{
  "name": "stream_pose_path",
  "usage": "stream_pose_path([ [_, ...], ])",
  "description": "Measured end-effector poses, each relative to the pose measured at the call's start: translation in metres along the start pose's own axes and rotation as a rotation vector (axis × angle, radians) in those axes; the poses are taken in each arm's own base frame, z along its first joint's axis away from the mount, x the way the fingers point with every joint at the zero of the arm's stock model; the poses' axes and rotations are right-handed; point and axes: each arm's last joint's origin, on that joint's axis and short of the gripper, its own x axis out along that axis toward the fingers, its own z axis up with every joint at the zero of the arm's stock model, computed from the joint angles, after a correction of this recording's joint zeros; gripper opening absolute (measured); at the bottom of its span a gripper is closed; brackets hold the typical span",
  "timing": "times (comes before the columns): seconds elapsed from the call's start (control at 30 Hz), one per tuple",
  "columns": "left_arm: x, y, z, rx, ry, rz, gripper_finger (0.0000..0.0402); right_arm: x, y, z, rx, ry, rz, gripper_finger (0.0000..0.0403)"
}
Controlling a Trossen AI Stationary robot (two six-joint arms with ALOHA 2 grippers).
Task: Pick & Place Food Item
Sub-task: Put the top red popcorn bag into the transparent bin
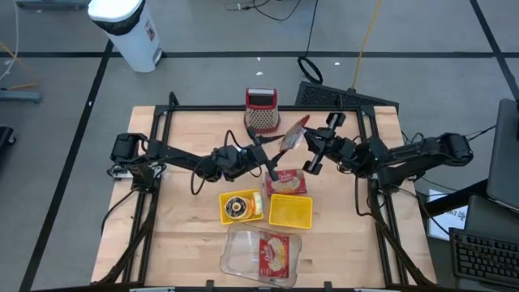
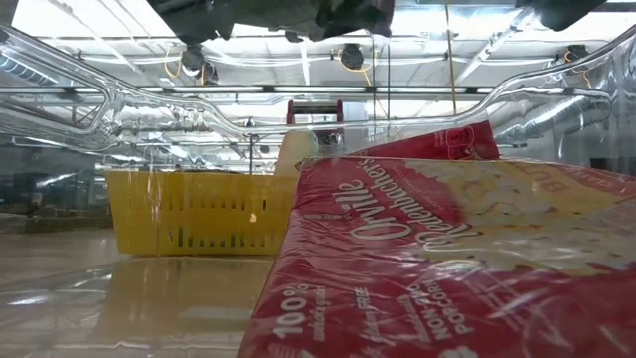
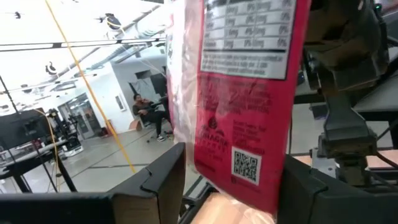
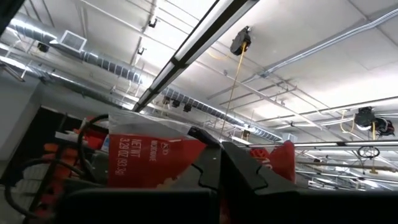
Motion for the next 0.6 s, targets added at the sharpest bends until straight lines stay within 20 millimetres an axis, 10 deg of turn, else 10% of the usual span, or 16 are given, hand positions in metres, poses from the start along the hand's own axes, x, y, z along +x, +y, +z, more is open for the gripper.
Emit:
stream_pose_path([
  [0.27, -0.001, -0.001, -0.002, 0.013, 0.048, 0.053, 0.0169, -0.003, 0.011, 0.004, 0.025, 0.014, 0.038, 0.0],
  [0.6, -0.007, -0.011, 0.002, 0.089, 0.047, 0.028, 0.0027, -0.007, 0.02, 0.001, -0.033, 0.151, -0.024, 0.0],
])
